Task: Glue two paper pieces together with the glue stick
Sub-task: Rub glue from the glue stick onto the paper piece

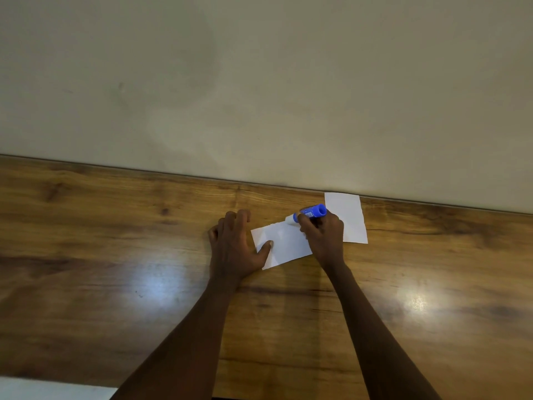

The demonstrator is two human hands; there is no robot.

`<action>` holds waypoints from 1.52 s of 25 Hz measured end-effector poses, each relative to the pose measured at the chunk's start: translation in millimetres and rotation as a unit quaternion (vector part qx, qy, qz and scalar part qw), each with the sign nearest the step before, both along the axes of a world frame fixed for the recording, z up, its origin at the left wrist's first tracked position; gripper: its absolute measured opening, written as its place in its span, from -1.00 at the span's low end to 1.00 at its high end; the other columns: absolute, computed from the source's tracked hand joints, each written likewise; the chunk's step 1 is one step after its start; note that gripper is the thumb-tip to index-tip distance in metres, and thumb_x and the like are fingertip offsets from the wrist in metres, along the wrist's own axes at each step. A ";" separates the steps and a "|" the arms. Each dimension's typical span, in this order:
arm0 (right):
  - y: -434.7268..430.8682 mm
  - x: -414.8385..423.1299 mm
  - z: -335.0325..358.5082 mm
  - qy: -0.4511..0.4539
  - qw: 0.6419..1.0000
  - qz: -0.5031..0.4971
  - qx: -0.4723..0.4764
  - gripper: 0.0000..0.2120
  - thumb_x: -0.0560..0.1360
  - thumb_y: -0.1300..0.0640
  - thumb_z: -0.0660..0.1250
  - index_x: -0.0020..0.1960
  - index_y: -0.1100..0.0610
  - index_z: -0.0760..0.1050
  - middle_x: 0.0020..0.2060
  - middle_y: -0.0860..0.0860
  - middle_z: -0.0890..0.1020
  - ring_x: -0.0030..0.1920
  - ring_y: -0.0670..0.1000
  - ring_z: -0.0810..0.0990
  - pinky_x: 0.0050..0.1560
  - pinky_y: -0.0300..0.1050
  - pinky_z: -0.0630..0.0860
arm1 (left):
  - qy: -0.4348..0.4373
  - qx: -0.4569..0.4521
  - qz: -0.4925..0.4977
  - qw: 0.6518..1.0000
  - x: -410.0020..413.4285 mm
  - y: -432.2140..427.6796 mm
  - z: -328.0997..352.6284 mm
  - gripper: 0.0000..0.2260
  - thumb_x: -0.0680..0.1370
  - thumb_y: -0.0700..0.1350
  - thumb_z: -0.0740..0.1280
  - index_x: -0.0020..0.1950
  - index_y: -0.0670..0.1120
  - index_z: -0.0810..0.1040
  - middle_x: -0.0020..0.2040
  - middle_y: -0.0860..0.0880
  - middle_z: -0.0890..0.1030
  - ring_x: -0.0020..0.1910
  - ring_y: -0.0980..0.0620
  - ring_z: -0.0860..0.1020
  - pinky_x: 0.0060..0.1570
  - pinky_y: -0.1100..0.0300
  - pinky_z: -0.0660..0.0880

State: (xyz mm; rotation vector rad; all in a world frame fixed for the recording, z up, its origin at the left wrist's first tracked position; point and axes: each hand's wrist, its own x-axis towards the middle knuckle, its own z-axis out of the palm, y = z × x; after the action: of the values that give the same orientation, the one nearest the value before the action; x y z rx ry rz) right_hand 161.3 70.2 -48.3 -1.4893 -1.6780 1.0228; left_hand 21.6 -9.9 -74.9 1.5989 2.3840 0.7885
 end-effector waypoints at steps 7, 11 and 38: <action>4.3 6.1 0.8 -0.005 0.999 -0.040 0.018 -0.86 0.42 0.23 0.34 -0.08 0.31 0.51 -0.32 0.05 0.52 -0.41 -0.13 0.41 -0.35 -0.41 0.37 | -0.001 -0.001 -0.001 1.000 -0.5 1.4 0.6 -0.45 0.23 0.13 0.36 0.09 -0.16 0.40 0.01 -0.18 0.53 0.02 -0.17 0.48 0.04 -0.06 0.37; -20.7 11.0 4.2 0.018 0.990 -0.108 0.085 -0.71 0.44 0.29 0.30 0.16 0.25 0.45 -0.12 0.09 0.59 -0.18 0.04 0.55 -0.02 -0.16 0.49 | 0.007 0.006 -0.002 1.000 -1.1 0.7 0.0 -0.46 0.24 0.13 0.36 0.08 -0.16 0.40 0.00 -0.18 0.53 0.01 -0.17 0.48 0.04 -0.07 0.38; -100.3 -8.8 -1.8 0.068 0.981 -0.175 -0.042 -0.52 0.34 0.43 0.36 0.21 0.22 0.34 0.17 0.18 0.48 0.12 -0.03 0.40 0.12 -0.13 0.41 | -0.096 0.072 -0.002 0.993 -11.0 -5.1 -0.7 -0.60 0.38 0.12 0.14 0.02 -0.16 0.38 -0.06 -0.18 0.50 -0.06 -0.11 0.44 0.02 0.00 0.31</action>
State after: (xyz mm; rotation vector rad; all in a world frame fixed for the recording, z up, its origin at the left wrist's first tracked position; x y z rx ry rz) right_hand 152.5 -30.1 -50.1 -1.6564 -1.2364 0.9853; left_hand 10.6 -15.0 -75.6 1.4999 2.2341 1.0827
